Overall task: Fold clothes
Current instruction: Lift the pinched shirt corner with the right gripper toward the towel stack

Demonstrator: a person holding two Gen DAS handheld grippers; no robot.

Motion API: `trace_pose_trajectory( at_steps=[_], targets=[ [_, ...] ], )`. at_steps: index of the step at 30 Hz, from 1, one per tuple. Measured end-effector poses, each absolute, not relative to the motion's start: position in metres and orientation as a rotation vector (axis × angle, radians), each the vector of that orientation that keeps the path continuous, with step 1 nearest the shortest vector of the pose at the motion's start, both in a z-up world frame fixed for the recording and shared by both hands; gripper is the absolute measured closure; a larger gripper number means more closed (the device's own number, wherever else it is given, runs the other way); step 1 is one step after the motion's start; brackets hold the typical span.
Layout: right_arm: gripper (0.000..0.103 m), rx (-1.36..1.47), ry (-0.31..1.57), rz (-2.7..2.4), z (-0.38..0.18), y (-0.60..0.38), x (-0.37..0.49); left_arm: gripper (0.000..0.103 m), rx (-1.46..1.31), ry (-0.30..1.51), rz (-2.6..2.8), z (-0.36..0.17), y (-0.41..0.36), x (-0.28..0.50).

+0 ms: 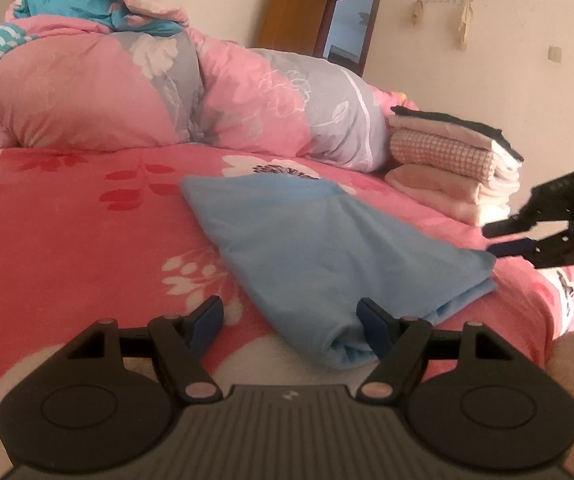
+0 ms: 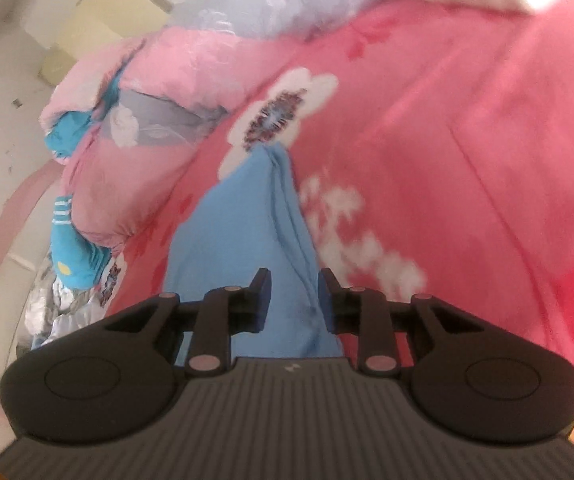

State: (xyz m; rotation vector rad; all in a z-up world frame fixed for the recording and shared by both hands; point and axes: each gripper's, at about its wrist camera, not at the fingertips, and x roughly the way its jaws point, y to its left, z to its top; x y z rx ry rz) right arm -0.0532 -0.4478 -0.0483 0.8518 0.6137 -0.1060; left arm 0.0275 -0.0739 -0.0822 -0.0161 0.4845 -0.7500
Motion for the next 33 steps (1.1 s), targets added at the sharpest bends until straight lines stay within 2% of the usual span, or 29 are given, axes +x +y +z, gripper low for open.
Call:
trace_pose_trajectory(
  at_steps=[8, 10, 11, 12, 14, 20, 25, 33],
  targets=[
    [0.077, 0.883, 0.599, -0.099, -0.059, -0.435, -0.067, 0.028, -0.007, 0.462, -0.700, -0.085, -0.060, 0.016],
    [0.083, 0.849, 0.592, -0.101, -0.058, -0.433, -0.064, 0.028, -0.016, 0.461, -0.704, -0.085, -0.059, 0.018],
    [0.092, 0.839, 0.593, -0.102, -0.059, -0.432, -0.063, 0.028, -0.020, 0.460, -0.706, -0.086, -0.058, 0.018],
    [0.095, 0.830, 0.595, -0.103, -0.061, -0.431, -0.061, 0.028, -0.029, 0.461, -0.709, -0.086, -0.057, 0.019],
    [0.099, 0.822, 0.583, -0.103, -0.062, -0.430, -0.061, 0.028, -0.050, 0.464, -0.717, -0.086, -0.053, 0.021],
    [0.100, 0.918, 0.504, -0.073, -0.061, -0.426, -0.079, 0.029, -0.137, 0.482, -0.743, -0.087, -0.038, 0.031],
    [0.100, 0.992, 0.535, -0.101, -0.088, -0.430, -0.082, 0.028, -0.101, 0.450, -0.723, -0.082, -0.037, 0.025],
    [0.100, 1.005, 0.495, -0.106, -0.100, -0.436, -0.086, 0.028, 0.266, 0.242, -0.684, -0.063, -0.070, -0.018]
  ],
)
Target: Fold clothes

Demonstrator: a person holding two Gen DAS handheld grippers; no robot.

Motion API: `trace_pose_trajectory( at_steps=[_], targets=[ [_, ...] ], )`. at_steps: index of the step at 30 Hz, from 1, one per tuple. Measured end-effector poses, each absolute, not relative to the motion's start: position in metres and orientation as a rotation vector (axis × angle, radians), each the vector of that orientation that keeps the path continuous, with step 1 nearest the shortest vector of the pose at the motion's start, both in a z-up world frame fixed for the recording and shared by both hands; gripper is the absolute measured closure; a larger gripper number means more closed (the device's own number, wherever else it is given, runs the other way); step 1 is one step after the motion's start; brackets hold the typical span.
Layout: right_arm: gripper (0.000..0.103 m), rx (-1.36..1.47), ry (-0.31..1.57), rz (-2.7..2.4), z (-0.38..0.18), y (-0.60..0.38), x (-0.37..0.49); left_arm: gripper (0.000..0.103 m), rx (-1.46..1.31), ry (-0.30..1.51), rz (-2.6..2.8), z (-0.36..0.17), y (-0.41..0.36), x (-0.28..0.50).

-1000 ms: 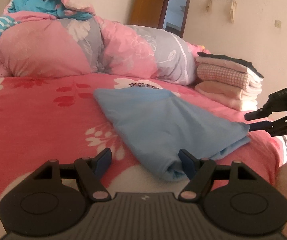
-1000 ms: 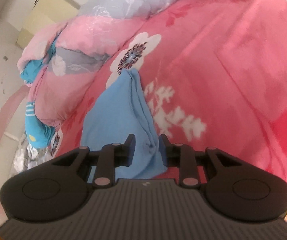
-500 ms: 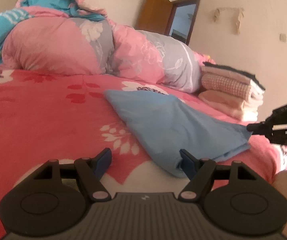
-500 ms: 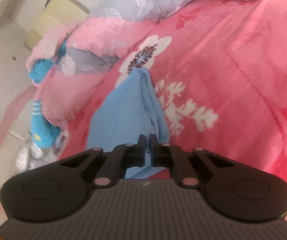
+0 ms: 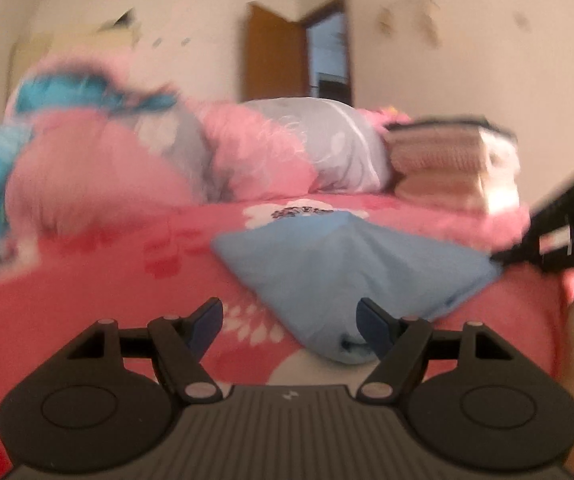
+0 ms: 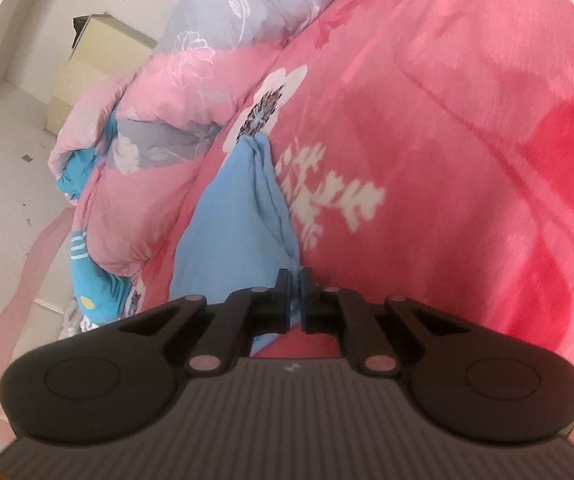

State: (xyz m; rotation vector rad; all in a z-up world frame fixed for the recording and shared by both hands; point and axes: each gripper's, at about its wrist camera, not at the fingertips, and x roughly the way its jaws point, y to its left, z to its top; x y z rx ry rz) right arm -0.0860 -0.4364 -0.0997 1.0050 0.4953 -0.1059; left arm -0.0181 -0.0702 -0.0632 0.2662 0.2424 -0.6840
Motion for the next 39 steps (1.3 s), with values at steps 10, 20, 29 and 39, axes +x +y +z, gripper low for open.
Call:
trace_pose_trajectory(
  at_steps=[10, 20, 29, 39],
  targets=[
    [0.100, 1.035, 0.468, -0.077, -0.106, -0.443, -0.088, 0.031, 0.558, 0.184, -0.678, -0.073, -0.112, -0.042],
    [0.099, 1.025, 0.474, -0.067, -0.107, -0.441, -0.088, 0.034, 0.635, 0.225, -0.603, -0.077, -0.122, -0.035],
    [0.099, 1.023, 0.473, -0.066, -0.108, -0.440, -0.087, 0.034, 0.752, 0.185, -0.611, -0.082, -0.128, -0.041],
    [0.099, 1.025, 0.473, -0.064, -0.108, -0.441, -0.087, 0.033, 0.856, 0.141, -0.588, -0.085, -0.142, -0.039]
  ],
)
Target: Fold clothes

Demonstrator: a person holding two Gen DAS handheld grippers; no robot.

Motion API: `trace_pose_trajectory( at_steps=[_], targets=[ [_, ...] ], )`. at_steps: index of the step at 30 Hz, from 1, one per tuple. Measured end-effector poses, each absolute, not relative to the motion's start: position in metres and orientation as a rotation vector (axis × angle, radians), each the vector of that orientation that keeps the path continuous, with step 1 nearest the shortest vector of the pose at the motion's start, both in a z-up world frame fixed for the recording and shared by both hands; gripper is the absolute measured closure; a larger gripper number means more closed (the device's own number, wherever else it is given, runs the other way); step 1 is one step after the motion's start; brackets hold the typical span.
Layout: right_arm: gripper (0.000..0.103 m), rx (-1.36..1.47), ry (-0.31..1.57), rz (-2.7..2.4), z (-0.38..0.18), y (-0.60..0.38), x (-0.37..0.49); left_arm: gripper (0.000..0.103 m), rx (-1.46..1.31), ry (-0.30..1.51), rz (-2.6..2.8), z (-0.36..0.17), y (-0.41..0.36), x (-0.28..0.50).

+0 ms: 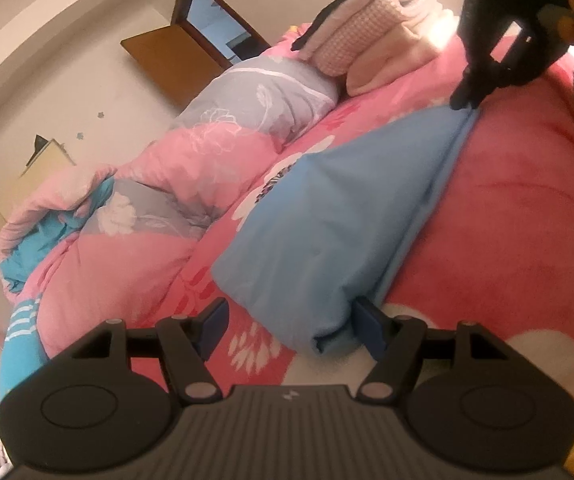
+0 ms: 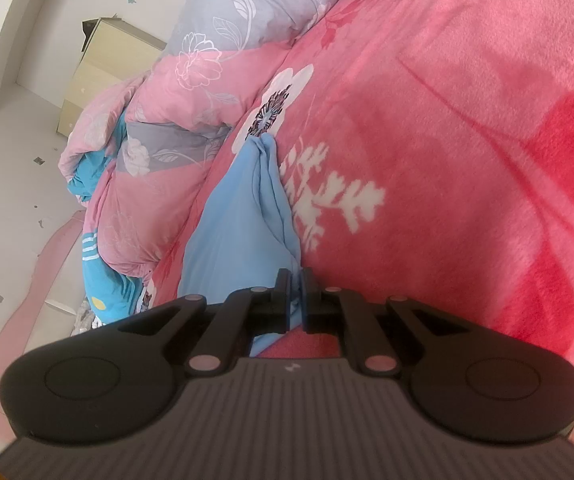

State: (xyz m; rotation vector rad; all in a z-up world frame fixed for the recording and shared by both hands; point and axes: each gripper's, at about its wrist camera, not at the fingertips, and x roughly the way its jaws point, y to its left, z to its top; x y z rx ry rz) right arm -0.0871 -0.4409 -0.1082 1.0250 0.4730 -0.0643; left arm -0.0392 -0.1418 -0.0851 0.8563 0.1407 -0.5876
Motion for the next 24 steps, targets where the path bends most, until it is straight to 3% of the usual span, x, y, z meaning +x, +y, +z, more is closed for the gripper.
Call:
trace_pose_trajectory(
  at_steps=[11, 24],
  targets=[
    [0.099, 1.026, 0.475, -0.063, -0.108, -0.441, -0.088, 0.033, 0.692, 0.142, -0.421, -0.076, -0.124, -0.031],
    [0.099, 0.958, 0.502, -0.076, -0.104, -0.435, -0.086, 0.033, 0.407, 0.348, -0.430, -0.079, -0.089, -0.013]
  ],
)
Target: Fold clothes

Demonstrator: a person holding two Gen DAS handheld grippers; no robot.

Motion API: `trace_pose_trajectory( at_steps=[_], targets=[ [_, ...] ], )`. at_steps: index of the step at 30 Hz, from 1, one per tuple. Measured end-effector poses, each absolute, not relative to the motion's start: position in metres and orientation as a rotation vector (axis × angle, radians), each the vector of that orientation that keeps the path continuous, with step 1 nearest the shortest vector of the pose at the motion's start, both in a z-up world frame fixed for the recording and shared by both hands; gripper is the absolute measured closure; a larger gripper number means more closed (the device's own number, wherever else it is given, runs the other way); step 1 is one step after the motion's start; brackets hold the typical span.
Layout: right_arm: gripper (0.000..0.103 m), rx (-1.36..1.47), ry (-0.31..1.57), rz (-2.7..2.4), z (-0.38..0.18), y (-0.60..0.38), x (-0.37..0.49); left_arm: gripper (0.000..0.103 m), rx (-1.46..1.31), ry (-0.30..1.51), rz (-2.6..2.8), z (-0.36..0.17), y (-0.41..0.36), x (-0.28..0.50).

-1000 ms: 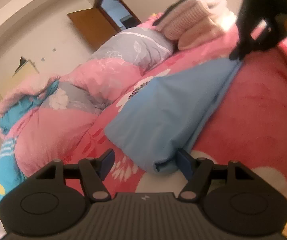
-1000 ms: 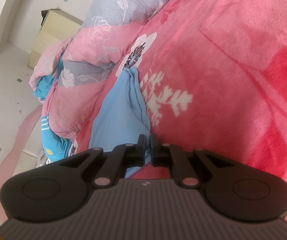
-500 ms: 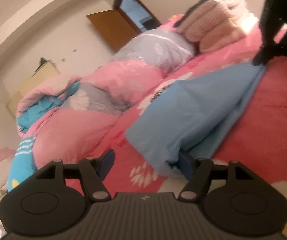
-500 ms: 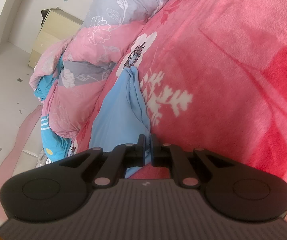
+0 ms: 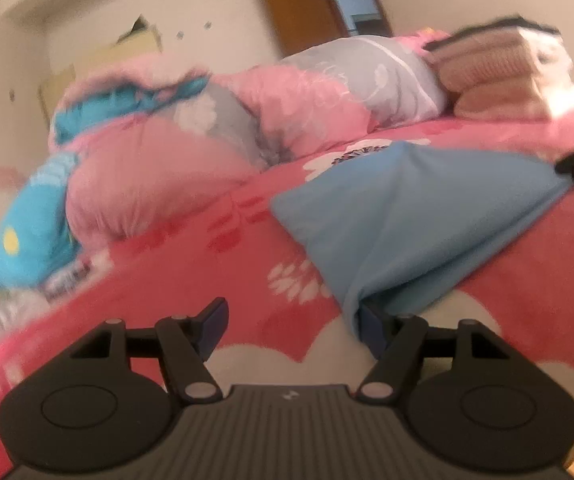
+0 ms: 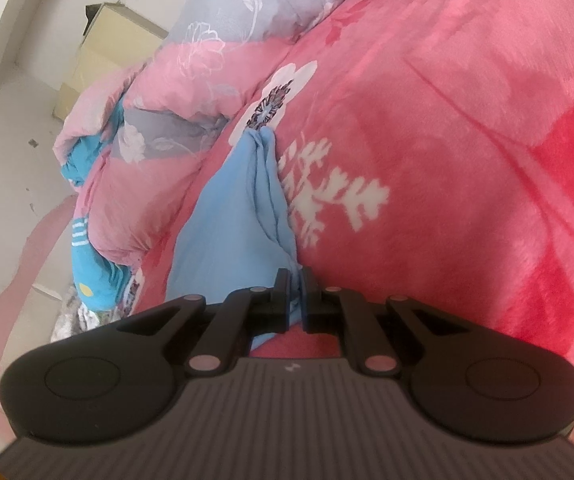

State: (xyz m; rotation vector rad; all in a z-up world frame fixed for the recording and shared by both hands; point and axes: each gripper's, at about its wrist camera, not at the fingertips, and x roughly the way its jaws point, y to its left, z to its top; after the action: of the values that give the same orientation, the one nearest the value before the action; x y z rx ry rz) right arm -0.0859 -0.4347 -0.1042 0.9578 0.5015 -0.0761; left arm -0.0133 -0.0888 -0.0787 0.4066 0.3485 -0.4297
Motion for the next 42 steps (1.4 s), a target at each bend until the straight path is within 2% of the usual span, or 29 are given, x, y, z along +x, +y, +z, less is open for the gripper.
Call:
trace_pose_trajectory(
  at_steps=[6, 7, 14, 17, 21, 28, 30, 32, 37, 42],
  targets=[
    [0.099, 0.977, 0.501, -0.093, -0.102, -0.438, -0.093, 0.033, 0.378, 0.362, -0.465, -0.077, -0.081, -0.015],
    [0.095, 0.952, 0.490, -0.116, -0.096, -0.436, -0.098, 0.033, 0.377, 0.362, -0.470, -0.077, -0.080, -0.016],
    [0.095, 0.662, 0.392, -0.136, -0.033, -0.404, -0.107, 0.033, 0.362, 0.360, -0.478, -0.079, -0.080, -0.018],
    [0.095, 0.520, 0.461, -0.064, -0.033, -0.371, -0.077, 0.033, 0.354, 0.366, -0.489, -0.077, -0.075, -0.023],
    [0.100, 0.336, 0.614, -0.139, -0.067, -0.350, -0.046, 0.032, 0.311, 0.390, -0.516, -0.073, -0.051, -0.031],
    [0.102, 0.380, 0.612, -0.134, -0.074, -0.360, -0.047, 0.031, 0.097, 0.415, -0.540, -0.049, -0.021, -0.004],
    [0.101, 0.361, 0.607, -0.140, -0.069, -0.353, -0.049, 0.030, 0.096, 0.426, -0.572, -0.046, -0.029, 0.009],
    [0.096, 0.325, 0.592, -0.138, -0.061, -0.344, -0.052, 0.030, 0.112, 0.441, -0.614, -0.048, -0.041, 0.017],
    [0.096, 0.221, 0.516, -0.023, -0.038, -0.310, -0.049, 0.030, 0.181, 0.487, -0.654, -0.068, -0.061, 0.017],
    [0.096, 0.154, 0.641, -0.001, -0.068, -0.298, -0.032, 0.029, 0.183, 0.481, -0.663, -0.083, -0.054, 0.010]
  ],
)
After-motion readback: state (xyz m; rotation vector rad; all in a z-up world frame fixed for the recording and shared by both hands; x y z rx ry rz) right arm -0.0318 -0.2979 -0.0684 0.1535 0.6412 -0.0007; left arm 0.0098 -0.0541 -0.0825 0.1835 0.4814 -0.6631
